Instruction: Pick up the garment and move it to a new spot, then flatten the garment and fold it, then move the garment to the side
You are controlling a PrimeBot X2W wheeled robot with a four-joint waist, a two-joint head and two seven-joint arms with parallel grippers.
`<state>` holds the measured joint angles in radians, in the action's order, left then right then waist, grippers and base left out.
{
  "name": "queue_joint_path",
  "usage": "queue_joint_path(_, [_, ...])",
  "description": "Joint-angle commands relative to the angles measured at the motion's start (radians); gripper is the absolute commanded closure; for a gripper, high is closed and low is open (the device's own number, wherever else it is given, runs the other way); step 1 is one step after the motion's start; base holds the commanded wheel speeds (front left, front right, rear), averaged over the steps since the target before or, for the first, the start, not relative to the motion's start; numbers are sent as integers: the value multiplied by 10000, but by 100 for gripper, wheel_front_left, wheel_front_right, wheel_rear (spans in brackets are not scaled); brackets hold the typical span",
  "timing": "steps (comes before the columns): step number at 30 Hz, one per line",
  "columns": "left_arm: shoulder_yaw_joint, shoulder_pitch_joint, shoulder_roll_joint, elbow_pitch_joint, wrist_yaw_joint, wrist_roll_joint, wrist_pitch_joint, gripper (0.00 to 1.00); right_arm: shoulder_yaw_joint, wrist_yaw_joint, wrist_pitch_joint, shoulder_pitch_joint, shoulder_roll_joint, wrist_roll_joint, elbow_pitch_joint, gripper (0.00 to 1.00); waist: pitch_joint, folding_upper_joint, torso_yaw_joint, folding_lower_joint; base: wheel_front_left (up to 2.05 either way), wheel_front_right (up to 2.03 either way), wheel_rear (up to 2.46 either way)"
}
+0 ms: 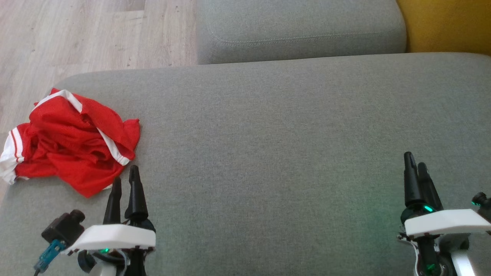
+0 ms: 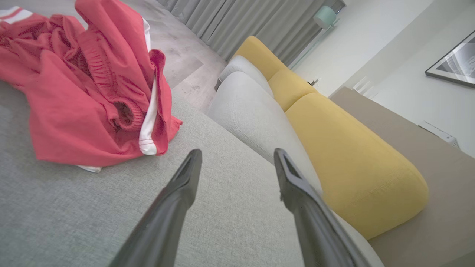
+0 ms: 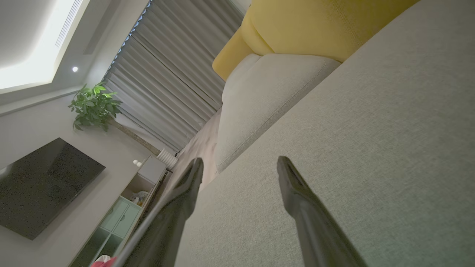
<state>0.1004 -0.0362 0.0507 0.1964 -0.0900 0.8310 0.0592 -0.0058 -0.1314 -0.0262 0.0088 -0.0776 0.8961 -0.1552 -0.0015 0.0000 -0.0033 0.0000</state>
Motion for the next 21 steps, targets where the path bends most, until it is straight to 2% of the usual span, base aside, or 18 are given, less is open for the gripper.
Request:
queue_joint_path(1, [-52,-580,147,-294,72,-459,178,0,188,4,-39,-209,-229,-458,453,0,-2,0,4,0,0,0,0])
queue_joint_path(21, [741,-810,437,6,549,-2907,743,0,656,5,-2,-11,-285,-2892,971,0,-16,0,-11,0,0,0,0])
